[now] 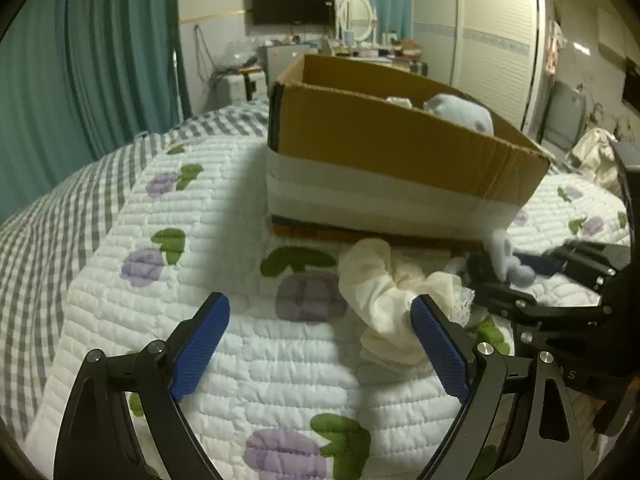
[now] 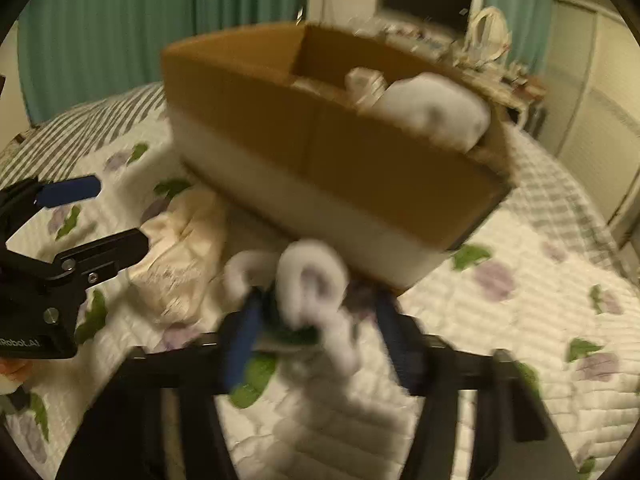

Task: Organize soft objects
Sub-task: 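Grasp the white fuzzy toy with the right tool while the left tool grasps the cream lace cloth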

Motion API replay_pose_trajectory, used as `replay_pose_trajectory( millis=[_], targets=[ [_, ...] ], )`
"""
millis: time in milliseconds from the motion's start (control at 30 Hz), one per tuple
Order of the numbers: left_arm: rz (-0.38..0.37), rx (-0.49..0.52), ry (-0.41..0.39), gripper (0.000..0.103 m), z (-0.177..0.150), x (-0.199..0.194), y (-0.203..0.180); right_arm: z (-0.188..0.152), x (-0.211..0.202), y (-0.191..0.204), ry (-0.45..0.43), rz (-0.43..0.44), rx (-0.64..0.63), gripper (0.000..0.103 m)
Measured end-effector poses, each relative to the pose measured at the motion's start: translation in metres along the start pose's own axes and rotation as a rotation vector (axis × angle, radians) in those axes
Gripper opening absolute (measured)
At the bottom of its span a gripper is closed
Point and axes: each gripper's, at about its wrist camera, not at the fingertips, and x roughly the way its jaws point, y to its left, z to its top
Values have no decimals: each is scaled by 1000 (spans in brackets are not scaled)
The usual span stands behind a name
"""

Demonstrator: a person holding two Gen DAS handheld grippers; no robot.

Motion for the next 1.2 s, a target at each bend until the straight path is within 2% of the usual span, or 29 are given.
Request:
replay_pose_trajectory(
  millis=[167,367,567,633,700,767,833,900,1200],
  targets=[
    [-52,16,20,93,-8,-3,-8,-8,-8,1,-2,23,5,30],
    [-137,36,53,93,-13,-1,-23,-14,-23,-9,-13,13,44,30],
    [-175,66,58,91,-7,15,-39,-17,-32,-16,-23,0,60,30],
    [-187,79,57,76,-4,21,-43,-20,-34,-19,-22,-11,59,30],
    [-216,89,71,69,-2,28,-49,-22,-35,-23,-19,-16,69,30],
    [-248,97,72,57,-1,32,-53,-23,-36,-26,-16,-21,79,30],
    [-266,106,73,36,0,33,-54,-23,-37,-28,-20,-27,86,30],
    [-277,118,62,28,-1,29,-54,-23,-39,-29,-23,-28,91,30],
    [-278,118,30,23,-1,-7,-52,-31,-65,-22,-33,-49,91,30]
  ],
)
